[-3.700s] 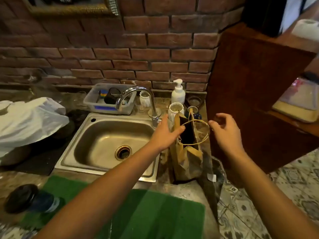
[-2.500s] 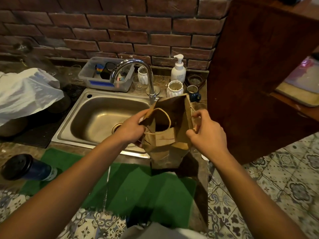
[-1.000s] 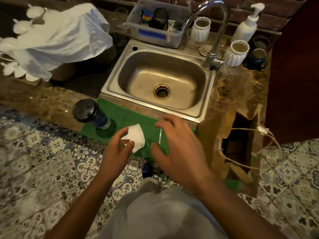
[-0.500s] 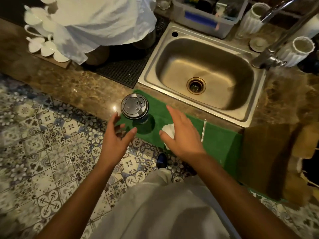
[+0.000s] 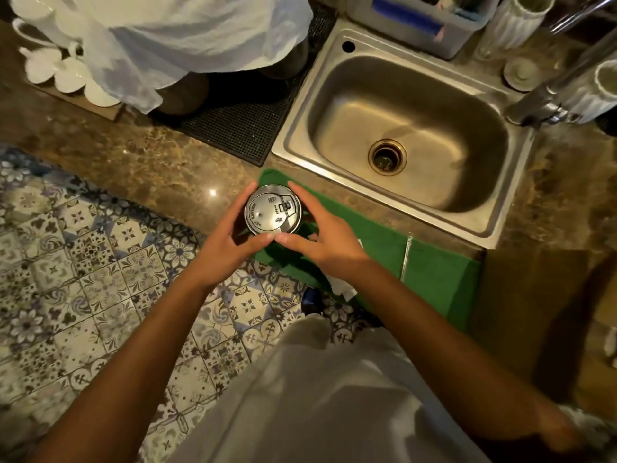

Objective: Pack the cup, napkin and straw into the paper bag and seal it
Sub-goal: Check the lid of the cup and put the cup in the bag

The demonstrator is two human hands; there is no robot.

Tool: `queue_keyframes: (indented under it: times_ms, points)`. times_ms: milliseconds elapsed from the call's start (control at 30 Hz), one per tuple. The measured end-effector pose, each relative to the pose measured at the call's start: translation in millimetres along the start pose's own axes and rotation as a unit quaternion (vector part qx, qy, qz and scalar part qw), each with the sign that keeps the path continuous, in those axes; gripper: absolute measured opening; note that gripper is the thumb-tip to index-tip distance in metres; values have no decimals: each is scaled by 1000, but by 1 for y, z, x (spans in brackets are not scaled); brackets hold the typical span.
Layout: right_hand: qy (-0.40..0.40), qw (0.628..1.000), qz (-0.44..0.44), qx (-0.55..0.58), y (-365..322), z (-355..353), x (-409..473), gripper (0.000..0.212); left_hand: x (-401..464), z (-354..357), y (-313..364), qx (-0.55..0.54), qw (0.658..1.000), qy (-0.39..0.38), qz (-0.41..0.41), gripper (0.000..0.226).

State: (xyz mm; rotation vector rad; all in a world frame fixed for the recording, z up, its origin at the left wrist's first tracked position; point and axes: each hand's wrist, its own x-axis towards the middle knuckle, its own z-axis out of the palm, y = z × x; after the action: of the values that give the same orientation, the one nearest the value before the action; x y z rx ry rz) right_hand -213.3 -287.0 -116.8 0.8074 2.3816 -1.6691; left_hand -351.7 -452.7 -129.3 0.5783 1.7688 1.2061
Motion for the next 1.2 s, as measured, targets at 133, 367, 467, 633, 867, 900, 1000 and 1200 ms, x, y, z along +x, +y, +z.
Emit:
queue_keyframes:
  times_ms: [133, 367, 467, 633, 867, 900, 1000, 1200]
  points:
    - [-34, 999, 7, 28, 4, -2, 10, 97, 7, -10, -1, -6, 999, -34, 0, 93]
    - [12, 999, -30, 31, -13, -31, 8, 97, 10, -1, 36, 22, 999, -5, 45, 91]
    - [35, 998, -50, 16, -30, -58, -9, 95, 8, 12, 65, 1, 997, -9, 76, 90]
    - [87, 994, -50, 43, -45, -96, -55, 91, 12, 42, 116, 1, 988, -63, 138, 95]
    - [267, 950, -76, 141, -45, -137, -151, 88, 3, 128, 171, -11, 966, -143, 213, 93]
    - [290, 943, -78, 141, -42, -144, -166, 89, 0, 144, 178, -13, 963, -153, 223, 93]
    - [343, 927, -89, 125, -29, -166, -213, 90, -11, 192, 191, -10, 954, -162, 252, 77]
    - [439, 884, -135, 86, -3, -215, -303, 87, -26, 286, 186, -27, 974, -78, 212, 40]
